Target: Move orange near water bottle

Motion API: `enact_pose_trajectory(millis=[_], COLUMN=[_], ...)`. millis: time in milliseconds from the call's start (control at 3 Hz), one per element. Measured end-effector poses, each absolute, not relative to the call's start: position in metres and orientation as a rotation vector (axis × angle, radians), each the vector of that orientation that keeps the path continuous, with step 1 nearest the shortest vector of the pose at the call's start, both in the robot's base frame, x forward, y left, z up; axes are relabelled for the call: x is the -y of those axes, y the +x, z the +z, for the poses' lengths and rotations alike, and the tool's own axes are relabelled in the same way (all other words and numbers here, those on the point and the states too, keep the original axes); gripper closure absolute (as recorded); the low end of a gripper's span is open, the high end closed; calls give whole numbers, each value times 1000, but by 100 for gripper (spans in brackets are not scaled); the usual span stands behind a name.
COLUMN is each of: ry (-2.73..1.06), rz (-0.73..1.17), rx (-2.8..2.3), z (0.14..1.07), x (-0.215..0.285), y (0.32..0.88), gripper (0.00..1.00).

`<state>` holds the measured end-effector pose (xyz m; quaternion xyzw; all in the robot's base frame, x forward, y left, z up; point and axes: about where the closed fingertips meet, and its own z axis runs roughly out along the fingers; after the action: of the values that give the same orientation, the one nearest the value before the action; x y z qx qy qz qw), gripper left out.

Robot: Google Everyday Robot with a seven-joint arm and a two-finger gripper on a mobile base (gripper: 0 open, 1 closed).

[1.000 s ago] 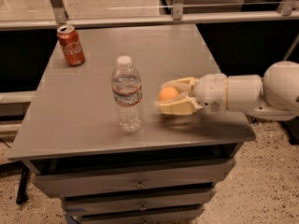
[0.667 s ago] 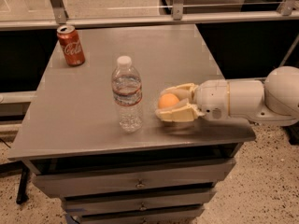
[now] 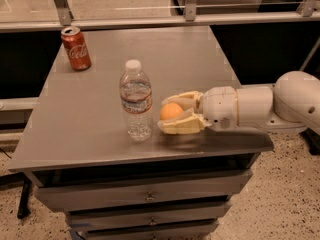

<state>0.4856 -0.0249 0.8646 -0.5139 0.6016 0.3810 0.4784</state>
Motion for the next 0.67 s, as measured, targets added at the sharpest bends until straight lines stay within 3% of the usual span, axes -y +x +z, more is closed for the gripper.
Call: enact_pose_trajectory(millis=[667], ry=[-1288], rz=[943], rx=[-1453], z=[865], x=[16], y=[487], gripper=[37])
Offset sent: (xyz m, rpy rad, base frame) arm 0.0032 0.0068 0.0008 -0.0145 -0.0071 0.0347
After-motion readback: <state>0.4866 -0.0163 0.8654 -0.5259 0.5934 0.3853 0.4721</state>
